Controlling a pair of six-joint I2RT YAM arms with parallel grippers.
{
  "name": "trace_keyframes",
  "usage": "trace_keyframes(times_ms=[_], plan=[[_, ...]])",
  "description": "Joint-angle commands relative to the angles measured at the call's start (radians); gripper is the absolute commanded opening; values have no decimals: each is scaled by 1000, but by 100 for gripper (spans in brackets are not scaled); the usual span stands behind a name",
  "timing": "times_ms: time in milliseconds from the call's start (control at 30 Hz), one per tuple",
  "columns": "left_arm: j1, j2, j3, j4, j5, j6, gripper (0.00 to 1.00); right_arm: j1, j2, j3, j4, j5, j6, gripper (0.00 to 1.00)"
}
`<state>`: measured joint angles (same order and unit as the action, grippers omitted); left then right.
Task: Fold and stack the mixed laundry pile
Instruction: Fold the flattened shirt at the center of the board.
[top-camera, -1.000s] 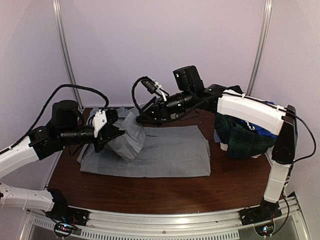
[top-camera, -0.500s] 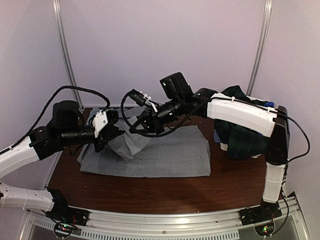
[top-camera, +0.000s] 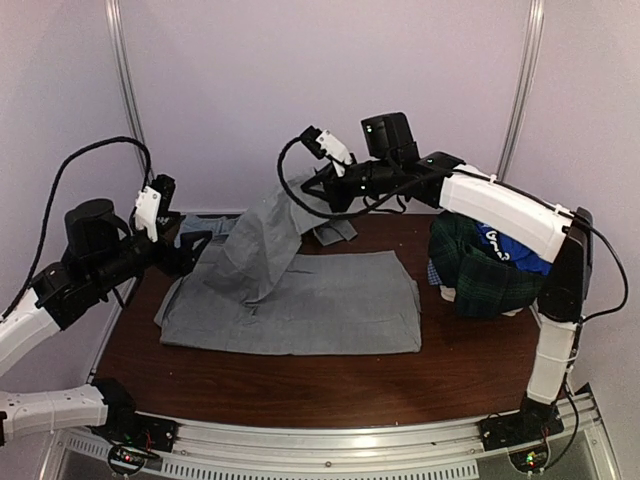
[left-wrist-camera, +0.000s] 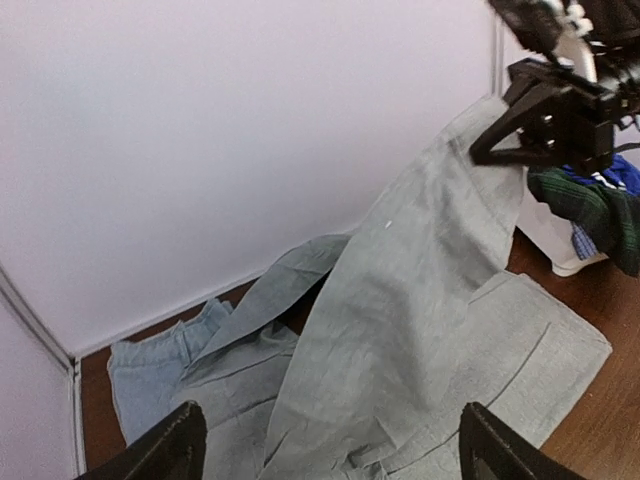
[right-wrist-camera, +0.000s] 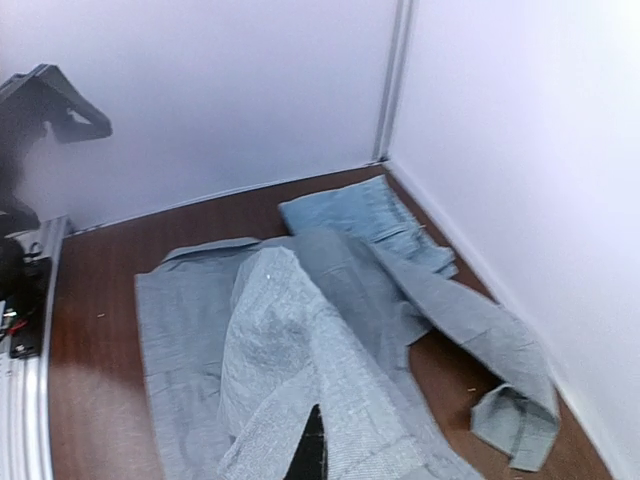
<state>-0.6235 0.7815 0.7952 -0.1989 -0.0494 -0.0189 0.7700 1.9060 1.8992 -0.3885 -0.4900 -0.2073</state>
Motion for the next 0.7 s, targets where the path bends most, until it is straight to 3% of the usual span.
trace_keyframes(times_ms=[0, 133, 333, 667], plan=[[110, 95, 75, -88, -89, -249, 89, -34, 33, 78, 161, 233, -113, 0], [151, 197, 119, -163, -119, -355, 89, -42, 124, 119, 313, 306, -211, 0], [241, 288, 104, -188, -103, -491, 88, -47, 320, 267, 384, 308, -306, 0], [375, 300, 34, -230, -51, -572, 87, -32, 427, 320, 287, 168, -261, 0]])
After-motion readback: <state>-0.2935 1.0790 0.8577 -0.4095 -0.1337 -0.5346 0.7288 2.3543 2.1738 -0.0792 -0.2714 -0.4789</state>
